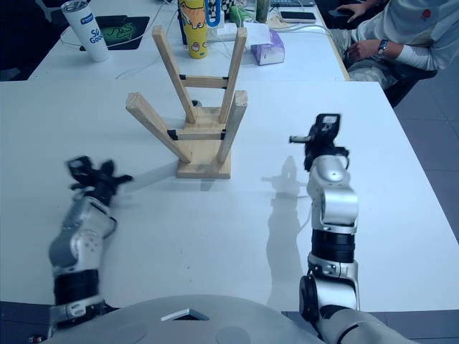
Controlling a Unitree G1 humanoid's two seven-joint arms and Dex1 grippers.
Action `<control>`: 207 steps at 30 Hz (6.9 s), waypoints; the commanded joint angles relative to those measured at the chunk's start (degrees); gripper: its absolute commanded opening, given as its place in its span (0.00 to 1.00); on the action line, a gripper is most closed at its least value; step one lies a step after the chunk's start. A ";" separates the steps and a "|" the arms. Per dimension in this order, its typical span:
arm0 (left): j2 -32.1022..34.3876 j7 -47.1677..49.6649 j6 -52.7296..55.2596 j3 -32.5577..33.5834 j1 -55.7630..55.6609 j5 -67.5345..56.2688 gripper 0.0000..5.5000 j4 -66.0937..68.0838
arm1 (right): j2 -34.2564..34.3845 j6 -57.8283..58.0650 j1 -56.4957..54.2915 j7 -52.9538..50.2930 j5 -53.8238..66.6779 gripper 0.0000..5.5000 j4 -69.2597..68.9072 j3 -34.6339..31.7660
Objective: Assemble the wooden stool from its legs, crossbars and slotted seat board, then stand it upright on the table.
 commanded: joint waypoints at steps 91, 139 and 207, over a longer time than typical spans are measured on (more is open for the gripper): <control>3.88 4.56 3.96 0.83 -28.70 10.41 0.00 -12.73 | -17.10 -34.95 -18.72 29.00 -4.85 0.00 33.66 8.07; 16.84 -3.07 2.70 16.99 -16.27 12.01 0.00 -3.62 | -25.18 -26.72 -8.17 50.38 3.02 0.00 11.80 13.61; 16.77 -18.91 -0.88 -10.71 -7.54 24.56 0.00 3.65 | -13.05 -1.32 -4.77 22.61 -10.80 0.00 4.69 17.10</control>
